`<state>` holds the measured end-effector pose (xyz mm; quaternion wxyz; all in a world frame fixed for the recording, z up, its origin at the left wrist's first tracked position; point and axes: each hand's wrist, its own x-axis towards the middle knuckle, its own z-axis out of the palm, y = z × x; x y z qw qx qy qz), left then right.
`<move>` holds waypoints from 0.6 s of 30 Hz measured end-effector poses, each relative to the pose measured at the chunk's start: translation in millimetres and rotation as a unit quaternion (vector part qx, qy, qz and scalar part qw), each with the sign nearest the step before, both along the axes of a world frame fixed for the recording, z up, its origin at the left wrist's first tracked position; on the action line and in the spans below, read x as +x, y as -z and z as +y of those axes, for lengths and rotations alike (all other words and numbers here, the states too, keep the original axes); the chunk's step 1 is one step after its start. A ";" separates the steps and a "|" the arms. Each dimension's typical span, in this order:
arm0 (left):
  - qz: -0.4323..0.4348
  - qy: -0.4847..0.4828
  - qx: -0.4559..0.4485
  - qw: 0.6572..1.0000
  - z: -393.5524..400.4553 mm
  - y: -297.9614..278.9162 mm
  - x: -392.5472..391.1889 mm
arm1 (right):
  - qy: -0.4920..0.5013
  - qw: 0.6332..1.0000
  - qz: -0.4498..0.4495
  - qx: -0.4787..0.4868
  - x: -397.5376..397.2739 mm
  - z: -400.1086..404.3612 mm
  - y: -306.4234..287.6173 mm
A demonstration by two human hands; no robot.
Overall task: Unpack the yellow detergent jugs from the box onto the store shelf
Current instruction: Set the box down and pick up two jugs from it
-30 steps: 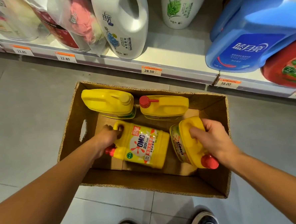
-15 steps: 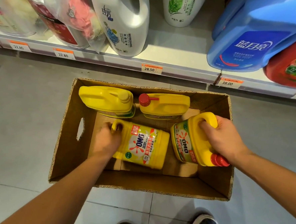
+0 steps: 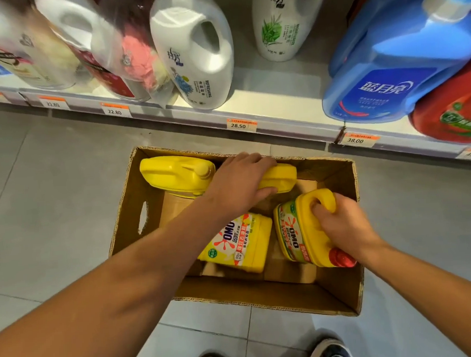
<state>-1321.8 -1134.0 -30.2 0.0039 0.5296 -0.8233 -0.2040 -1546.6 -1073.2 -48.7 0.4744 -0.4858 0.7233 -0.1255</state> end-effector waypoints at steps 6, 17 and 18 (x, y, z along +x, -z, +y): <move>-0.063 0.047 -0.013 0.997 -10.9 6.8 3.7 | -0.025 0.999 0.036 -0.006 -4.0 -0.5 3.1; 0.038 -0.030 0.066 0.997 -8.8 -6.8 41.7 | -0.023 0.999 0.025 0.010 -3.7 -0.2 1.9; 0.043 -0.033 0.067 0.996 -7.8 -9.3 44.1 | -0.020 0.999 0.024 0.015 -4.0 -0.2 0.9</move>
